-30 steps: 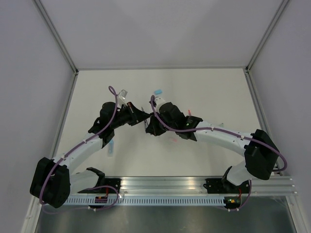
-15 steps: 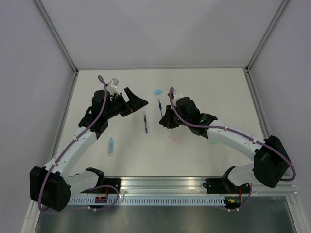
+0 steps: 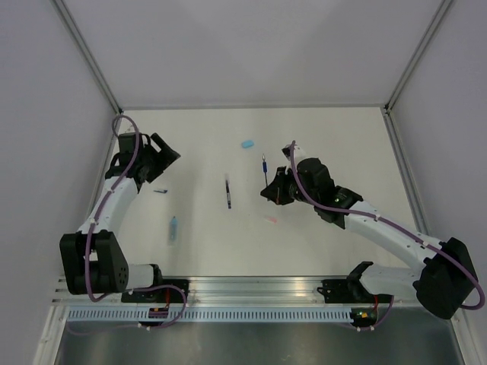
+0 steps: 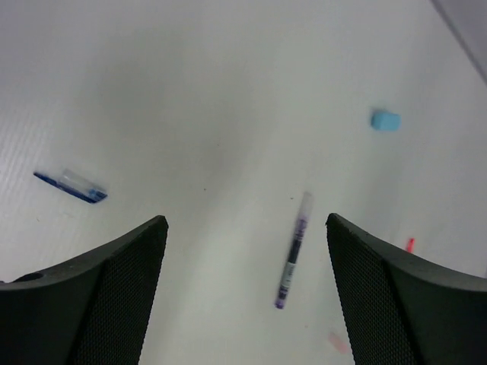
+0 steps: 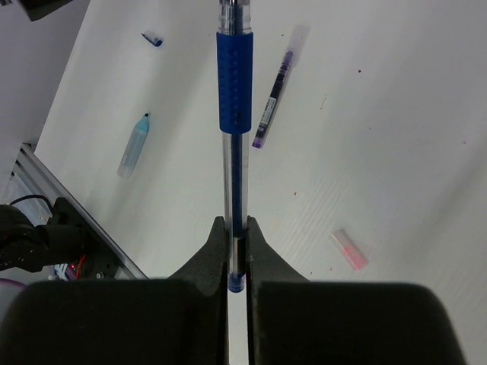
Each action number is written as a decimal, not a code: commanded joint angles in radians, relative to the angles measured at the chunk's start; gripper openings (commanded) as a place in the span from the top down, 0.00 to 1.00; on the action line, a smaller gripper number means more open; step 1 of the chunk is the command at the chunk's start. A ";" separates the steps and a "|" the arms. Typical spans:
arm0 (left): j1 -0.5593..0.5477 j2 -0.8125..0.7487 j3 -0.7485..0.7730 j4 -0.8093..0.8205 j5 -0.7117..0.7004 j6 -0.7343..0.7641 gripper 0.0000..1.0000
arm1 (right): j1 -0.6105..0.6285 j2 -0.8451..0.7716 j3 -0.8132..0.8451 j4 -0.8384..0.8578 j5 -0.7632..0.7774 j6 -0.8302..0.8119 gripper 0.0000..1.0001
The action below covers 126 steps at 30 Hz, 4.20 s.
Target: Insert the pens into the pen caps
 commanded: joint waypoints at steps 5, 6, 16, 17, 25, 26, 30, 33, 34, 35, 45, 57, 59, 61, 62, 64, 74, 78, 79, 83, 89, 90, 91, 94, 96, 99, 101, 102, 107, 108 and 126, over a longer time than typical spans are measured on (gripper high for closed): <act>-0.025 0.137 0.241 -0.092 0.176 0.717 0.18 | 0.002 -0.057 -0.028 0.061 -0.058 0.010 1.00; -0.027 0.154 0.262 -0.129 0.163 0.828 0.18 | 0.002 -0.064 -0.030 0.059 -0.057 0.009 1.00; -0.027 0.151 0.190 -0.192 -0.026 1.416 0.19 | 0.002 -0.107 -0.049 0.055 -0.023 -0.004 1.00; -0.027 0.156 0.185 -0.192 -0.018 1.447 0.19 | 0.002 -0.105 -0.049 0.055 -0.024 -0.004 1.00; -0.027 0.275 0.199 -0.258 -0.049 1.598 0.24 | 0.002 -0.099 -0.049 0.052 -0.021 -0.005 1.00; -0.028 0.298 0.200 -0.263 -0.047 1.602 0.25 | 0.002 -0.100 -0.051 0.052 -0.023 -0.007 1.00; -0.027 0.361 0.208 -0.279 -0.096 1.634 0.27 | 0.003 -0.110 -0.053 0.046 -0.012 -0.013 1.00; -0.027 0.395 0.210 -0.280 -0.094 1.653 0.28 | 0.003 -0.108 -0.051 0.042 -0.009 -0.013 1.00; -0.027 0.404 0.219 -0.284 -0.090 1.656 0.29 | 0.002 -0.110 -0.051 0.042 -0.009 -0.014 1.00; -0.027 0.414 0.223 -0.293 -0.089 1.661 0.29 | 0.002 -0.107 -0.049 0.042 -0.009 -0.014 1.00; -0.027 0.499 0.257 -0.352 -0.072 1.685 0.35 | 0.002 -0.104 -0.051 0.042 -0.004 -0.017 1.00; -0.027 0.565 0.308 -0.393 -0.057 1.704 0.37 | 0.002 -0.104 -0.051 0.039 0.009 -0.022 1.00; -0.027 0.570 0.309 -0.395 -0.064 1.704 0.38 | 0.002 -0.104 -0.051 0.038 0.014 -0.022 1.00; -0.027 0.575 0.311 -0.399 -0.063 1.705 0.39 | 0.002 -0.104 -0.051 0.036 0.012 -0.023 1.00; -0.027 0.576 0.311 -0.401 -0.060 1.704 0.39 | 0.002 -0.104 -0.051 0.038 0.014 -0.022 1.00; -0.027 0.581 0.312 -0.410 -0.054 1.704 0.39 | 0.002 -0.104 -0.051 0.036 0.015 -0.025 1.00; -0.027 0.605 0.326 -0.430 -0.035 1.690 0.50 | 0.002 -0.107 -0.049 0.035 0.017 -0.025 1.00; -0.027 0.613 0.337 -0.438 -0.032 1.682 0.56 | 0.003 -0.110 -0.049 0.035 0.017 -0.023 1.00; -0.028 0.615 0.340 -0.439 -0.023 1.678 0.58 | 0.002 -0.111 -0.051 0.035 0.019 -0.025 1.00; -0.027 0.613 0.354 -0.456 -0.008 1.667 0.62 | 0.002 -0.108 -0.049 0.035 0.019 -0.023 1.00; -0.027 0.607 0.372 -0.468 0.011 1.650 0.64 | 0.002 -0.116 -0.051 0.033 0.016 -0.022 1.00; -0.028 0.607 0.378 -0.474 0.025 1.639 0.64 | 0.002 -0.117 -0.051 0.033 0.016 -0.022 1.00; -0.027 0.607 0.386 -0.480 0.049 1.635 0.64 | 0.002 -0.120 -0.051 0.033 0.014 -0.022 1.00; -0.027 0.613 0.418 -0.503 0.104 1.618 0.65 | 0.002 -0.125 -0.051 0.033 0.017 -0.022 1.00; -0.027 0.610 0.434 -0.508 0.135 1.610 0.65 | 0.002 -0.125 -0.046 0.033 0.012 -0.020 1.00; -0.027 0.610 0.452 -0.516 0.152 1.602 0.64 | 0.002 -0.128 -0.048 0.032 0.012 -0.022 1.00; -0.027 0.604 0.454 -0.523 0.118 1.608 0.61 | 0.002 -0.133 -0.048 0.030 0.015 -0.022 1.00; -0.027 0.601 0.452 -0.528 0.103 1.613 0.60 | 0.002 -0.133 -0.048 0.030 0.017 -0.022 1.00; -0.025 0.569 0.370 -0.507 -0.032 1.656 0.56 | 0.002 -0.137 -0.049 0.027 0.022 -0.023 1.00; -0.025 0.564 0.359 -0.502 -0.041 1.659 0.55 | 0.002 -0.137 -0.048 0.027 0.020 -0.022 1.00; -0.021 0.611 0.317 -0.477 -0.112 1.650 0.55 | 0.002 -0.157 -0.053 0.023 0.020 -0.025 1.00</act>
